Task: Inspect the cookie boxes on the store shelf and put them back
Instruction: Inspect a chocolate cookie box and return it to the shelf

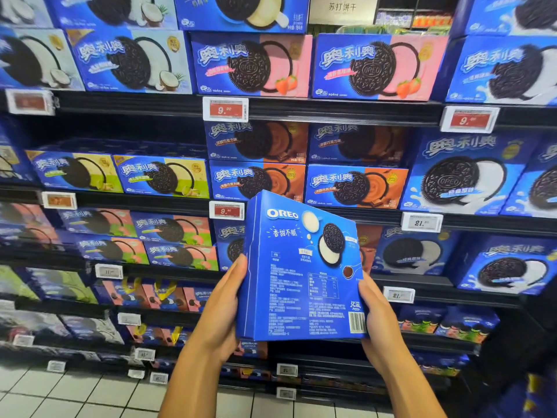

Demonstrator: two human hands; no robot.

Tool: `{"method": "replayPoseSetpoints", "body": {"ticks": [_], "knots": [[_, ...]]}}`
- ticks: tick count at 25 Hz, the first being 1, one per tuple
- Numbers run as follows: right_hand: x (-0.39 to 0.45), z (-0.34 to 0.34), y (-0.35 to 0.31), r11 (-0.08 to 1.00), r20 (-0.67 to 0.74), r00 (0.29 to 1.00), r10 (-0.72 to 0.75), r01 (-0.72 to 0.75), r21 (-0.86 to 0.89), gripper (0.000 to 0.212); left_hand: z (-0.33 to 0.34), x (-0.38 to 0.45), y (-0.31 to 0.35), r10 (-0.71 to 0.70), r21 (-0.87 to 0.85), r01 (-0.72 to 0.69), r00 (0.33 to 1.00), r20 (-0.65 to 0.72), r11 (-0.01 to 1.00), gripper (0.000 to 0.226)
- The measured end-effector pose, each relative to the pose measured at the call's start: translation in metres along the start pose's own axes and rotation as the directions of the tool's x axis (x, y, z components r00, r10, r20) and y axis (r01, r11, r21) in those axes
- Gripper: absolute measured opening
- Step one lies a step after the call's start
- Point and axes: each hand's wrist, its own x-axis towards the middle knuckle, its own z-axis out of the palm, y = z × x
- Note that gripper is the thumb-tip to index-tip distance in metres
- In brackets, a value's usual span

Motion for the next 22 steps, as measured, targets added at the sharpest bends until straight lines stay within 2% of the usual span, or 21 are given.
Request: {"method": "replayPoseSetpoints", "body": {"ticks": [3,6,11,18,22], "knots": [[-0.001,0.002,-0.013,0.997,-0.015,0.997,-0.077,0.077,-0.013,0.038,-0.004,0.01,0.001,0.028,0.035,-0.027,0.999,-0.037,0.999,0.052],[0.0,0.005,-0.031,0.984,-0.025,0.985,-0.171,0.17,-0.048,0.046,-0.006,0.025,0.007,0.107,0.093,-0.102,0.993,-0.053,0.99,0.037],[-0.006,0.014,-0.046,0.954,-0.023,0.959,-0.283,0.279,-0.11,0.054,-0.008,0.043,0.004,0.069,0.033,-0.066,0.993,-0.091,0.997,0.019],[-0.007,0.01,-0.046,0.952,-0.04,0.954,-0.296,0.291,-0.096,0.054,-0.006,0.045,0.005,0.108,0.05,-0.104,0.99,-0.085,0.993,0.026],[-0.002,0.006,-0.046,0.962,-0.04,0.962,-0.27,0.268,-0.045,0.049,-0.002,0.045,0.016,0.149,0.08,-0.146,0.988,-0.036,0.986,0.029]]}}
